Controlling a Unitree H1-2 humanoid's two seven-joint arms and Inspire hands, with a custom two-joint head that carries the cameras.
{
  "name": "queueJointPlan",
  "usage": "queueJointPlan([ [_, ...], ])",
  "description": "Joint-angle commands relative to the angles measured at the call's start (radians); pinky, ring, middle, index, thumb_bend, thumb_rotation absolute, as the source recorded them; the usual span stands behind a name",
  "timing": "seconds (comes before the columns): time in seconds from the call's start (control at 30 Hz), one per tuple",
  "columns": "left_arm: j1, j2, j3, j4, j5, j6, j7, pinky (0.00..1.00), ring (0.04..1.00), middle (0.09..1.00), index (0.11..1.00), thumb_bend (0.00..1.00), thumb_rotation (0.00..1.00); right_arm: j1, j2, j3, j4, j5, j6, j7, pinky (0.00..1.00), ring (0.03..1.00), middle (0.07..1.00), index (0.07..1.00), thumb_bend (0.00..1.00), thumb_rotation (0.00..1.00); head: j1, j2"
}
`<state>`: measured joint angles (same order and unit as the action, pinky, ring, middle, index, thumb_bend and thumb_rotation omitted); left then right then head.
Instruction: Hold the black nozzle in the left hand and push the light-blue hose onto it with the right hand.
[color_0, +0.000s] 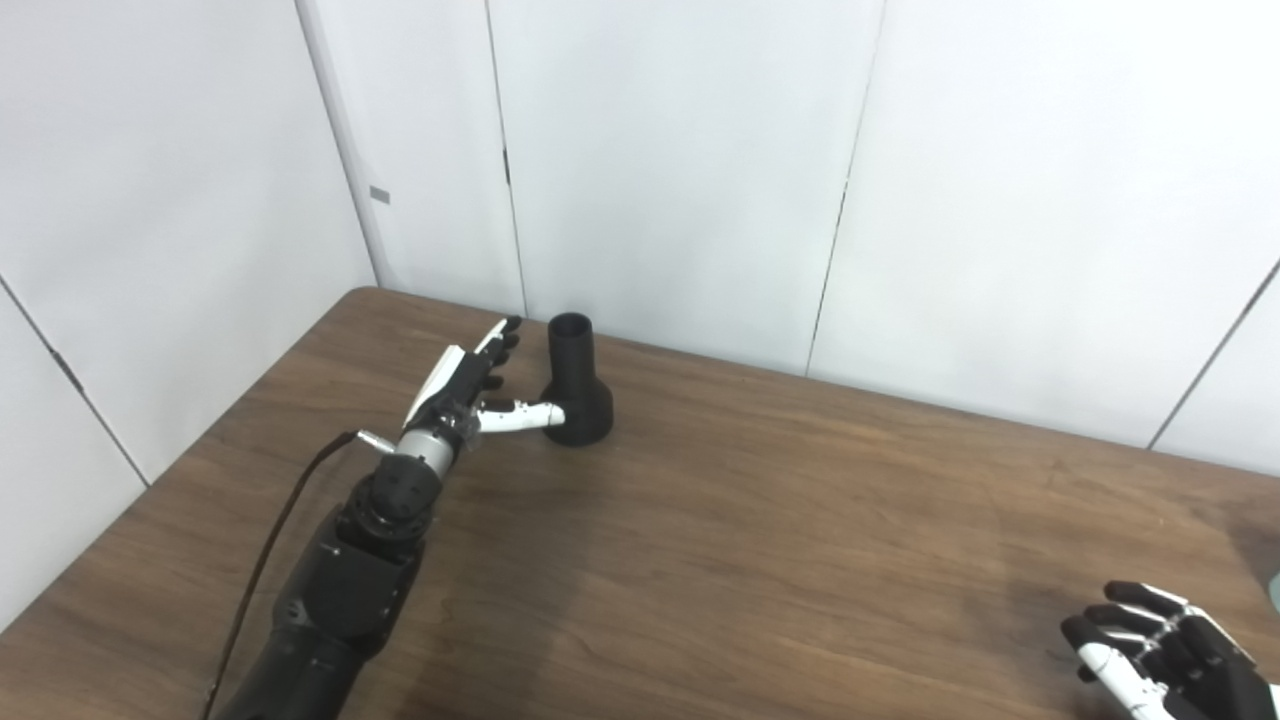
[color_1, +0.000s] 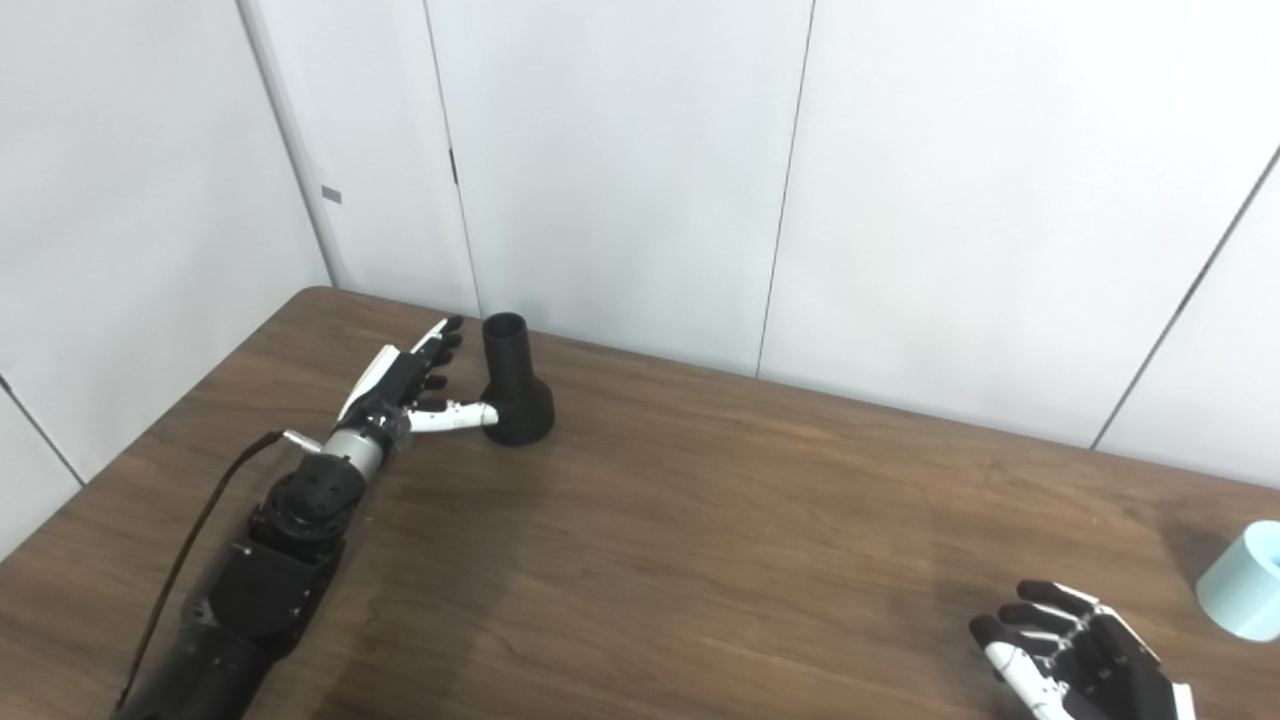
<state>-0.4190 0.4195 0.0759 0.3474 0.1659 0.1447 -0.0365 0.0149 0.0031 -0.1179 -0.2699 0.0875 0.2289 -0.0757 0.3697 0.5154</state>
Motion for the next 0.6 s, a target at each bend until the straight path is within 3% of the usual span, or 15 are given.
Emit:
queueJointPlan([
  [0.0,-0.019,-0.013,-0.006,0.015,-0.012,-0.009,0.000,0.87,0.960,0.961,1.000,0.92,0.24,-0.016,-0.003,-0.002,-0.032,-0.001,-0.015,0.001,0.29,0.385,0.489,0.535,0.51,0.00,-0.001,0.000],
  [0.57,-0.068,-0.035,-0.045,0.099,0.032,-0.069,0.049,0.88,0.951,0.972,0.964,0.93,0.27,-0.004,-0.001,0.003,-0.048,0.007,-0.016,0.004,0.29,0.392,0.492,0.526,0.51,0.00,-0.014,0.012],
])
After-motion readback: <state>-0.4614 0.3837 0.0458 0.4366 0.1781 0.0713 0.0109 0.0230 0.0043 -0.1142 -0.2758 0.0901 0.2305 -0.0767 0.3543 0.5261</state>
